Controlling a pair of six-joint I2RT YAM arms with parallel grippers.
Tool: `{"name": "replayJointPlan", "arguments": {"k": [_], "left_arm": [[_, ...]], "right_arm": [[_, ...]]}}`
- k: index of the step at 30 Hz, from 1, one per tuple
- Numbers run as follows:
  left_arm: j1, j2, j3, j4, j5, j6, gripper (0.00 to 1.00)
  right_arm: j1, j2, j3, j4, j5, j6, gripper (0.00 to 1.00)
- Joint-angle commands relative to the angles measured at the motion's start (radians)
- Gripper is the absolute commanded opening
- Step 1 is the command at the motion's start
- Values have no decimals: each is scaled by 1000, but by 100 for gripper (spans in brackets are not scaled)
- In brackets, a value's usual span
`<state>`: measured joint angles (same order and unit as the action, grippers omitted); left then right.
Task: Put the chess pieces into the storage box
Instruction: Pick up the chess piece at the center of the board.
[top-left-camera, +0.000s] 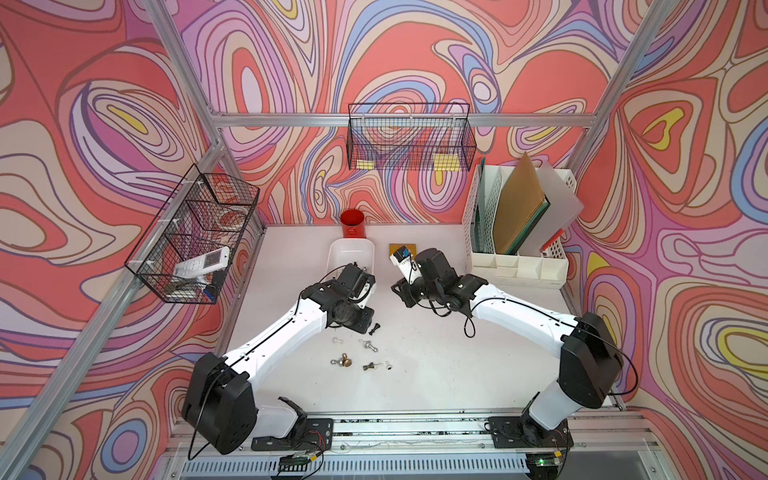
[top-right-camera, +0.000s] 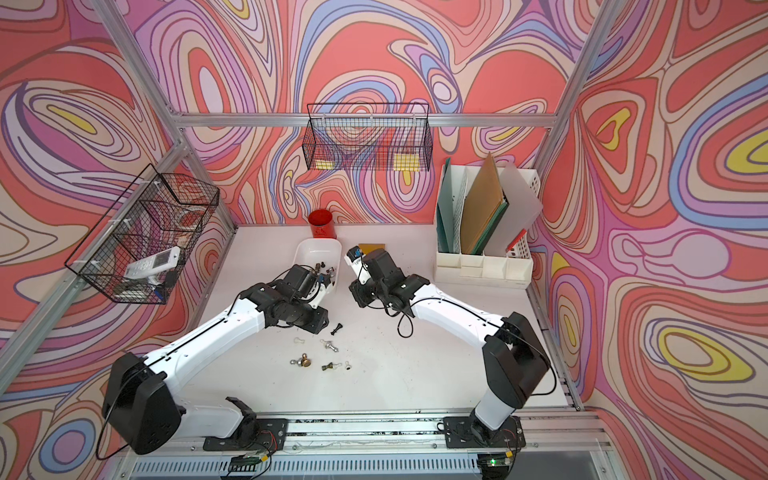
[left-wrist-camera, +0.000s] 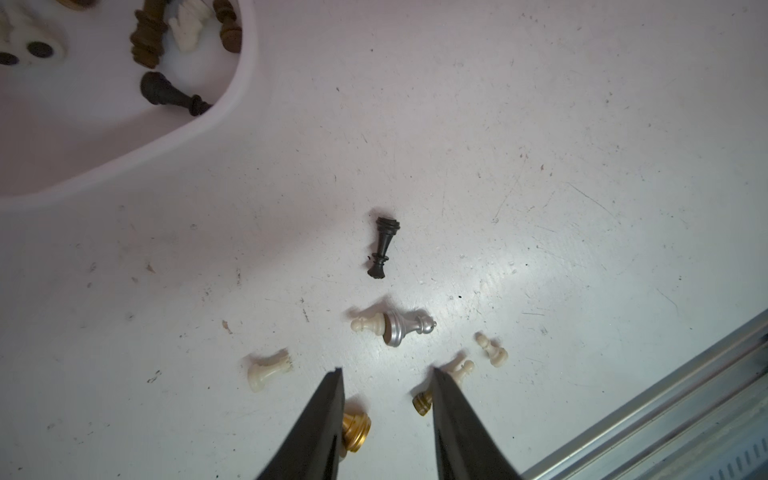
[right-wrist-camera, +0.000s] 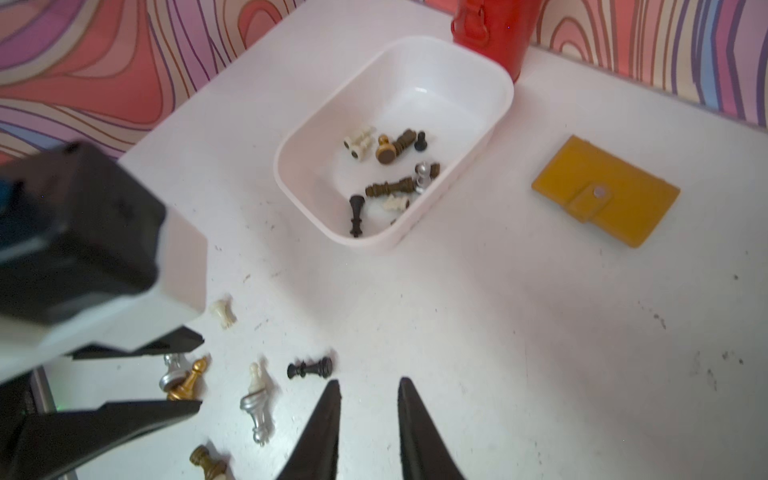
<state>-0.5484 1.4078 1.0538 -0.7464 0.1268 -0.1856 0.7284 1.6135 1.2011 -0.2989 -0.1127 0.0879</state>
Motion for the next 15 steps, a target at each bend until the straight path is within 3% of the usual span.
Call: {"name": "replayJointPlan", "arguments": {"k": [1,7,15], "left_arm": [[-23,78,-4,78,-10,-35,41],[-50,200,-5,184,-25,-25,41],[-51,330,29,164,-124,-12,40]], "right_arm": [[3,-83,-77,37,46,27,27],[3,-168,-133,0,112,2,27],[3,-181,-137,-29,157,-27,28]]}}
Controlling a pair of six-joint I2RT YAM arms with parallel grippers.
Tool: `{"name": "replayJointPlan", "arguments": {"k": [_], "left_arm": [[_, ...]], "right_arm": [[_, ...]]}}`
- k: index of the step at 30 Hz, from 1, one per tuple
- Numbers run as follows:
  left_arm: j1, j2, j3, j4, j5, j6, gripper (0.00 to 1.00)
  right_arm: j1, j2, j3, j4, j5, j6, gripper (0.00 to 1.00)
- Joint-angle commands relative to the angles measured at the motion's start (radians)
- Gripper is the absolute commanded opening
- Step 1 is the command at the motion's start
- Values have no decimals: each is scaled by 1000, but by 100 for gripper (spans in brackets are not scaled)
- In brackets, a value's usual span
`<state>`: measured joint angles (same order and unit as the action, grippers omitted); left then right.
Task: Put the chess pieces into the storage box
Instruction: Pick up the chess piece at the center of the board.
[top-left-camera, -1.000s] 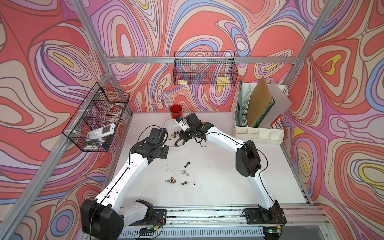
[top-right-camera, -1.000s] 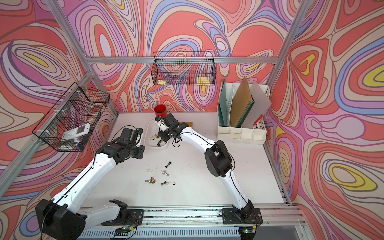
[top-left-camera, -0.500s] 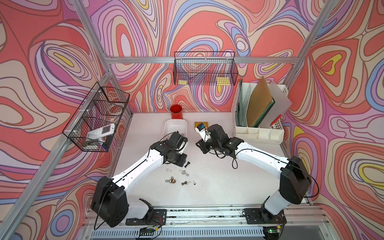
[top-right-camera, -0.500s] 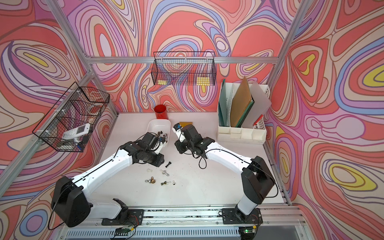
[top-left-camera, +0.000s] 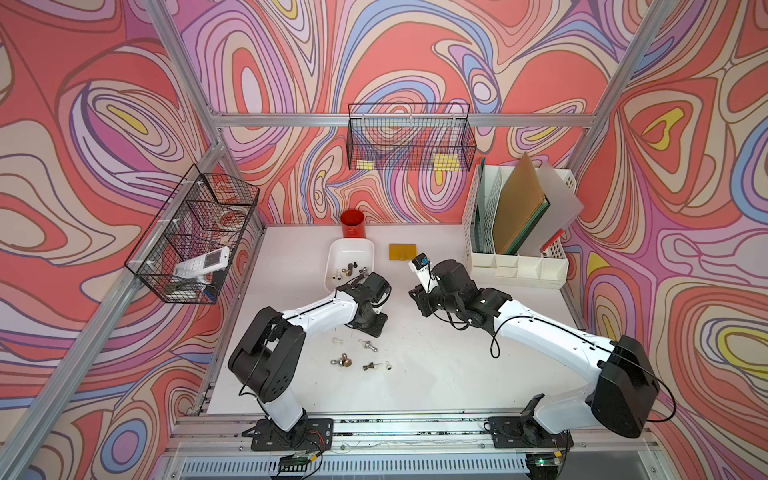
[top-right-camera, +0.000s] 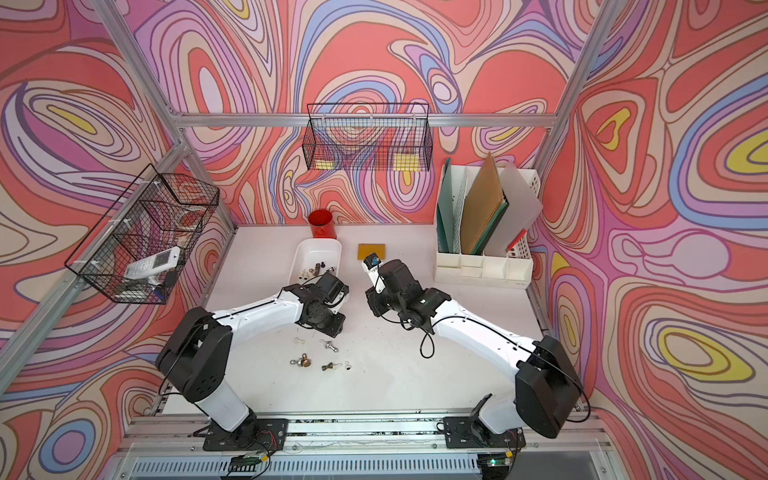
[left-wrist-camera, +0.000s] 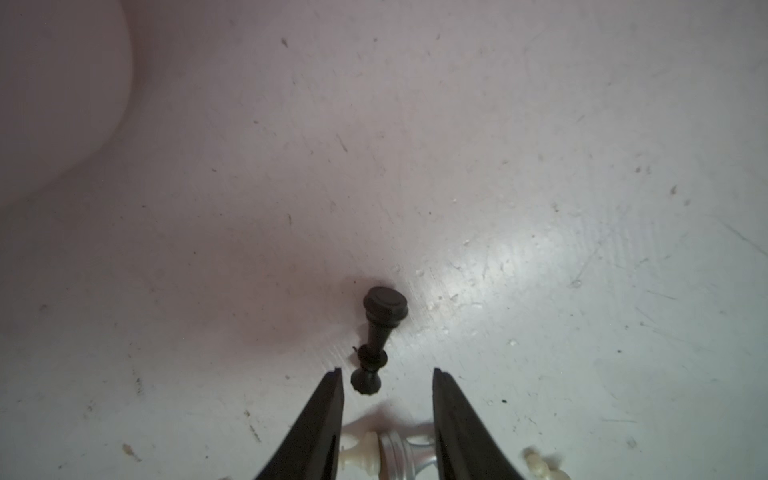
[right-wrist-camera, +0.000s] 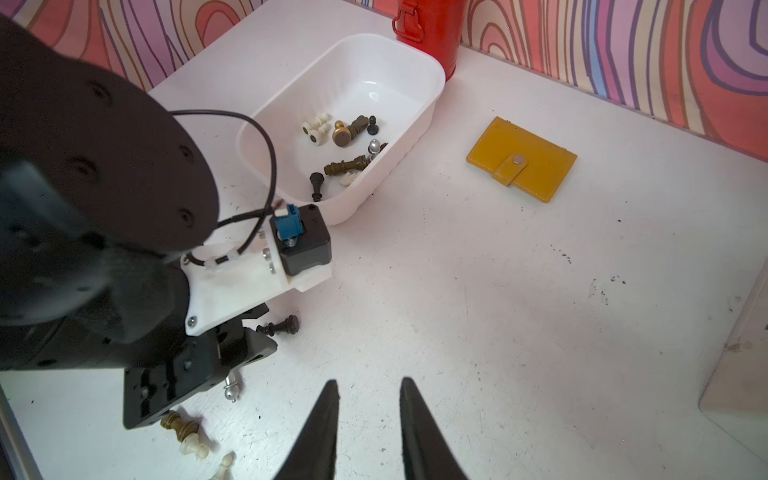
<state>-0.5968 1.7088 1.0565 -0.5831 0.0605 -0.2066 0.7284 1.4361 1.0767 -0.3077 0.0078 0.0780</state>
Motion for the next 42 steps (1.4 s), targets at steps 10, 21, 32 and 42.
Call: {"name": "replayJointPlan", "arguments": {"k": [10,21,32,42], "left_arm": [[-3,92,41,-6,-50,15,26],[-8,75,36,-9,-40,7,11],[-8,-34,23,-9,-44,-5,2],[-8,-193,68,-86,-37,-16,2]], "right_arm": [[3,20,5,-34,37,-26,29],[3,33,-4,10,0,0,29],[-8,50,11,-3,39,50,29],[-15,5,-8,-13,113,96,29]]}}
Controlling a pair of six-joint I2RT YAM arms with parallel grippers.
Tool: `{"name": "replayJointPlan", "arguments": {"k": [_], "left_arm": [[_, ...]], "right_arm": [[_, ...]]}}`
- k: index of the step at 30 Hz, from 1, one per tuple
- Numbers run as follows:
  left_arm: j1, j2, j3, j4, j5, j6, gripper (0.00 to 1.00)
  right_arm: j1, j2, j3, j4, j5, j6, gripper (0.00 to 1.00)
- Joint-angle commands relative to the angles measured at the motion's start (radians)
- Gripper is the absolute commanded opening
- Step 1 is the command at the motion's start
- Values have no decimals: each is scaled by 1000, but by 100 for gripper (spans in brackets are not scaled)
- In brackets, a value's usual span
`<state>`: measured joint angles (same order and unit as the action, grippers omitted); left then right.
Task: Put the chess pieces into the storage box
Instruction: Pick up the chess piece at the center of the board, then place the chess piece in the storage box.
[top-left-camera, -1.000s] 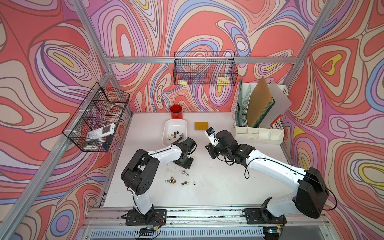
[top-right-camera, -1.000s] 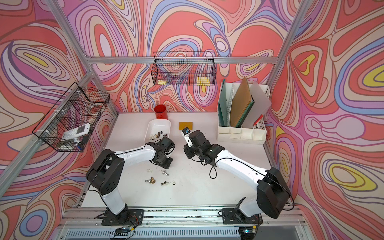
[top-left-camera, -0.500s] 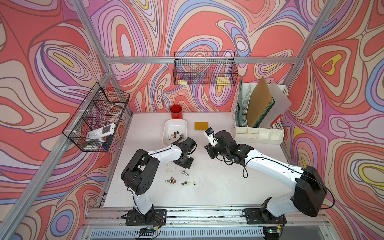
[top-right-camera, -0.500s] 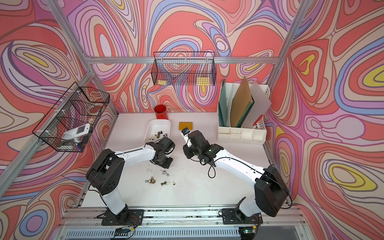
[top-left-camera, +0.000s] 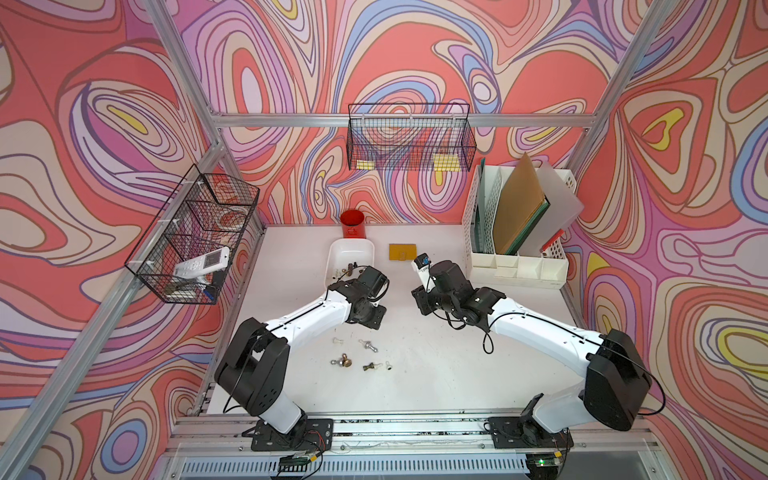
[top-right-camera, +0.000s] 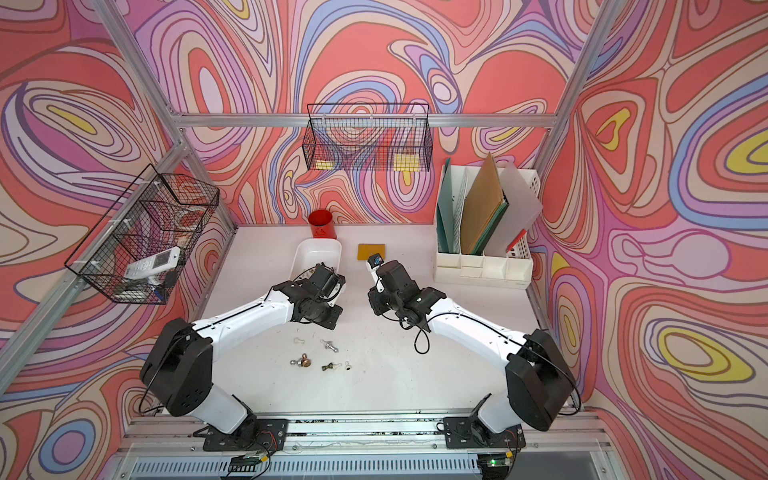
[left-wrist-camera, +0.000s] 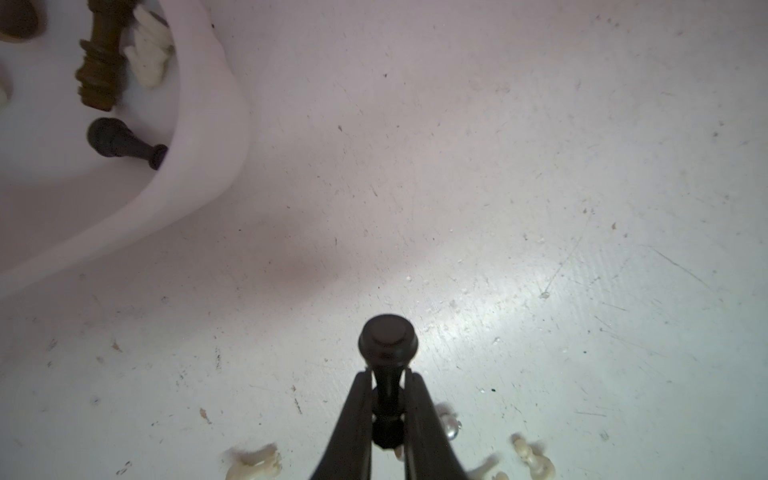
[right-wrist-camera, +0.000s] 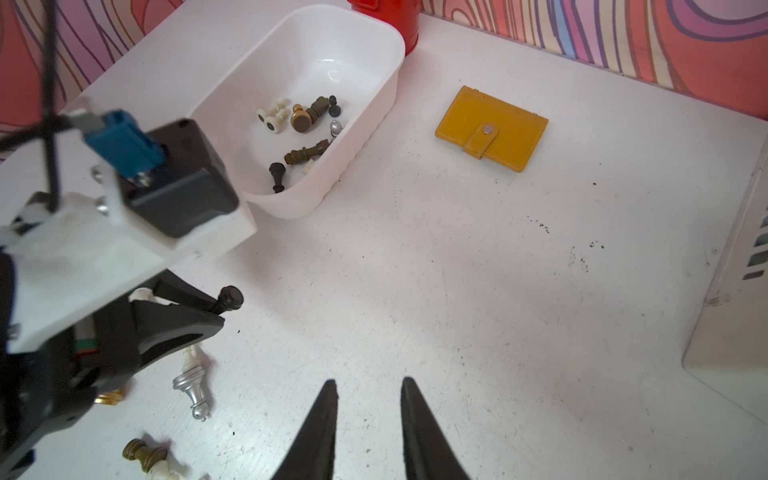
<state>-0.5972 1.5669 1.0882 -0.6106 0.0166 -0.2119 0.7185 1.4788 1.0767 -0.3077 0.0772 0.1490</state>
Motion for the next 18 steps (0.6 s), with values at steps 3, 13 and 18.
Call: {"name": "replayJointPlan", "arguments": {"k": [3,13,18], "left_arm": [[-7,-96,65,-94,-12,-7,2],[34,-12,286,-261,-113,79,0],[122,90,413,-302,-81,99,0]], "right_arm": [[-6,-69,-20,-8,76,40,29],[-7,-123,-54,18,103,46,30],[-7,-117,-77,40,104,49,30]]}}
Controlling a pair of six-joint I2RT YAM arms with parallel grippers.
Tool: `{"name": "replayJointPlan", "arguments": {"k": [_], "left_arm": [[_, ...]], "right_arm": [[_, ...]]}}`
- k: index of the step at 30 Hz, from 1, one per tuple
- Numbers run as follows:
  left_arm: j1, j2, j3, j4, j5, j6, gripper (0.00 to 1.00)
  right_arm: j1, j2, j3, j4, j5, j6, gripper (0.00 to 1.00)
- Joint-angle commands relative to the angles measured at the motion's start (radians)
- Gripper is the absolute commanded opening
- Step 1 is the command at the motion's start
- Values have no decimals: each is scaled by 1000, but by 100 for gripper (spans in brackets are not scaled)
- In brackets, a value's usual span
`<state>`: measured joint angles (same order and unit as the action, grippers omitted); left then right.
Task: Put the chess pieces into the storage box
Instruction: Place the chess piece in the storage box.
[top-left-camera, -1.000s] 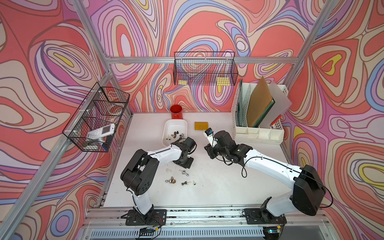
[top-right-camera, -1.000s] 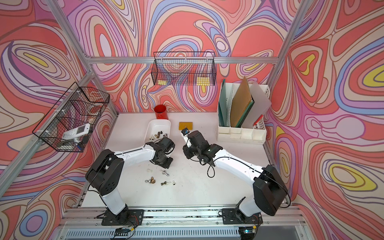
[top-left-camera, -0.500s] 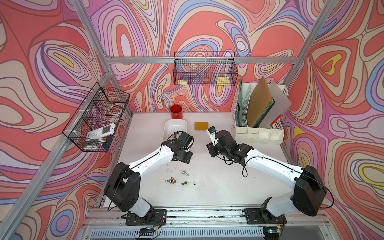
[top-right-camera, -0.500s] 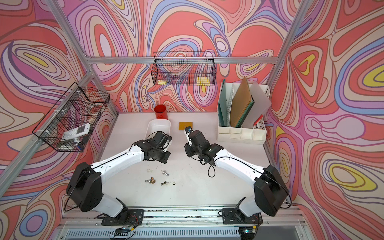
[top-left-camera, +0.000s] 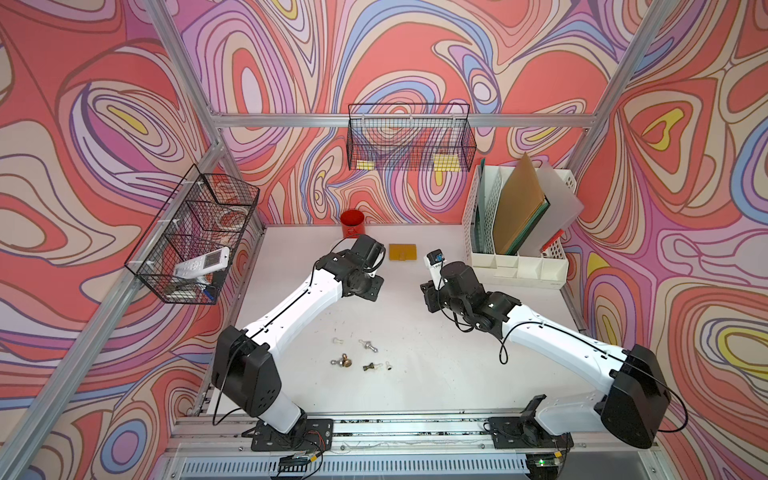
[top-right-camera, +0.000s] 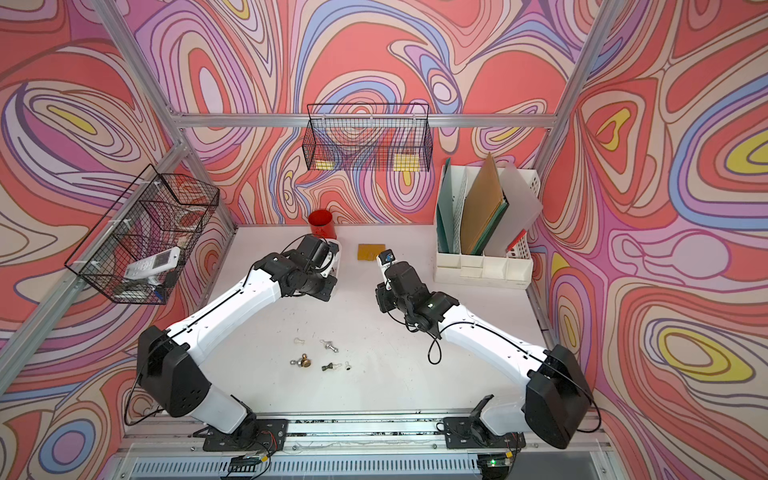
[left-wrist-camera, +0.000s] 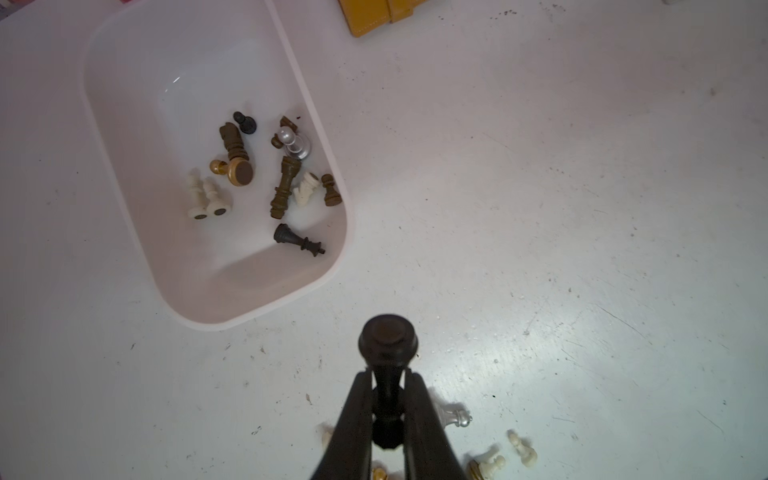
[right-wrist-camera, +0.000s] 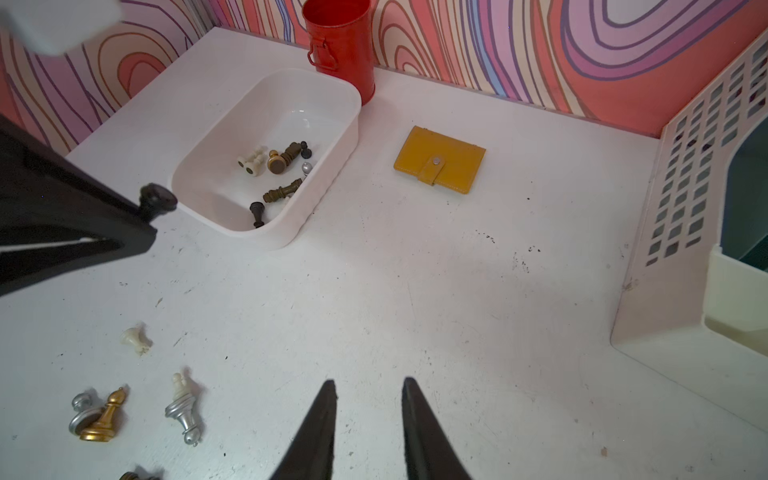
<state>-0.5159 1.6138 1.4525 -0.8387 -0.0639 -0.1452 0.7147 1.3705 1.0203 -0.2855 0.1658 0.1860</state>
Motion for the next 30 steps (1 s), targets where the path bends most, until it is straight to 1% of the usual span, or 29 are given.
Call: {"name": "replayJointPlan", "arguments": {"k": [1,3,10,14,17,18,20,21,24,25,27,30], "left_arm": [[56,60,64,-68,4,39,0],[85,104,104,-76,15,47,0],[156,353,351,-192,19,81,0],[179,502,494,-272,15,88,3],[185,590,573,-328,-15,87,3],[186,605,584,-331,-21,90,4],[186,619,589,-322,-36,93,9],[188,624,593,-321,-46,88,13],[190,622,596,-315,-71,78,28],[190,616,595,-312,-77,75,31],[189,598,593,-307,-61,73,34],[189,554,576,-299,-39,66,36]], "right_arm": [[-3,-4,-22,20,18,11,30],[-3,7,-22,21,18,11,30],[-3,31,-22,43,-4,11,30],[-3,54,-14,46,-15,9,30],[-4,71,-4,39,-11,0,30],[-4,77,1,36,-14,-2,30],[-4,87,9,31,-18,-6,30],[-4,92,15,27,-22,-11,30],[-4,114,38,8,-55,-22,31],[-4,123,49,-1,-79,-30,32],[-3,142,73,-22,-130,-54,32],[-3,162,91,-42,-189,-69,33]]}}
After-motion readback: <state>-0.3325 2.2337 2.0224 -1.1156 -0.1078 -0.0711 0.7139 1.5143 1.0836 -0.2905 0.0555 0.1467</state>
